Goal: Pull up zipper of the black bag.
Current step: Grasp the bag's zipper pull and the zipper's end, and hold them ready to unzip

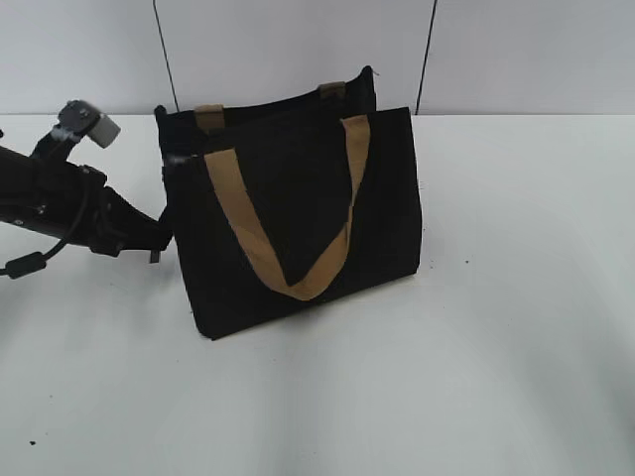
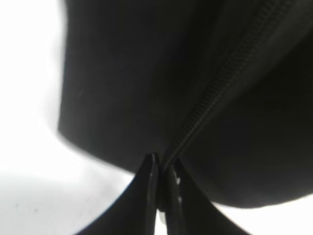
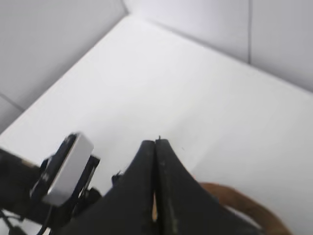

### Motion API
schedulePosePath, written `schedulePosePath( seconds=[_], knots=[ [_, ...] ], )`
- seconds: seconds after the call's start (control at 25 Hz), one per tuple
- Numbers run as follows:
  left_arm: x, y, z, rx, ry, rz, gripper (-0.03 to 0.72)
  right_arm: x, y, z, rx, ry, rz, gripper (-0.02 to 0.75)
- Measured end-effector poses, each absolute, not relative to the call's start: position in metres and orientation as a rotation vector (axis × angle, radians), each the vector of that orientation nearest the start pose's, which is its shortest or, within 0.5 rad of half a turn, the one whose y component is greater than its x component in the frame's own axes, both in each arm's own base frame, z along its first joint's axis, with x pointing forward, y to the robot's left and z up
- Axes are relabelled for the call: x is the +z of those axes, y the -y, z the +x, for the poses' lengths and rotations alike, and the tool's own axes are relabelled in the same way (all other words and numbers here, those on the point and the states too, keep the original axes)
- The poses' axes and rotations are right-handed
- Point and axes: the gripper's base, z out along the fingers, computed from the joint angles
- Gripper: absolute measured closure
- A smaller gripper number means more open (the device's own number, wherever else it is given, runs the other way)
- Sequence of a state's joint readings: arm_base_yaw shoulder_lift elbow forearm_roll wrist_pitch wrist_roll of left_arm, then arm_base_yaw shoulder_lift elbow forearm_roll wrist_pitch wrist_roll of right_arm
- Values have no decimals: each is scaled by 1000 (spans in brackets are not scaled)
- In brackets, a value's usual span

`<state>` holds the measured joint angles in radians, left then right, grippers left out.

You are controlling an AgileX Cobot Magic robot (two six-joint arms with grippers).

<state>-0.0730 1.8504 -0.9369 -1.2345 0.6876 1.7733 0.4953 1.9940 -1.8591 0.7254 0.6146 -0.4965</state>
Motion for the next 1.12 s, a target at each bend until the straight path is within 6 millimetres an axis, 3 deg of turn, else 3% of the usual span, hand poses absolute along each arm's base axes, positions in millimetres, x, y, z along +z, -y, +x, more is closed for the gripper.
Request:
schedulePosePath(
  seconds=[0.32, 0.64, 0.96, 1.12],
  knots=[
    [152, 79, 329, -626, -2229, 1028, 676, 333, -248, 401, 784, -2089, -664, 752],
    [172, 79, 331, -606, -2185, 921, 676, 327, -249, 390, 725, -2050, -984, 740],
    [178, 82, 331, -664, -2163, 873, 676, 323, -249, 383, 742, -2068, -1093, 442],
    [188, 82, 331, -664, -2131, 841, 676, 322, -249, 381, 727, -2038, -1173, 403]
  ],
)
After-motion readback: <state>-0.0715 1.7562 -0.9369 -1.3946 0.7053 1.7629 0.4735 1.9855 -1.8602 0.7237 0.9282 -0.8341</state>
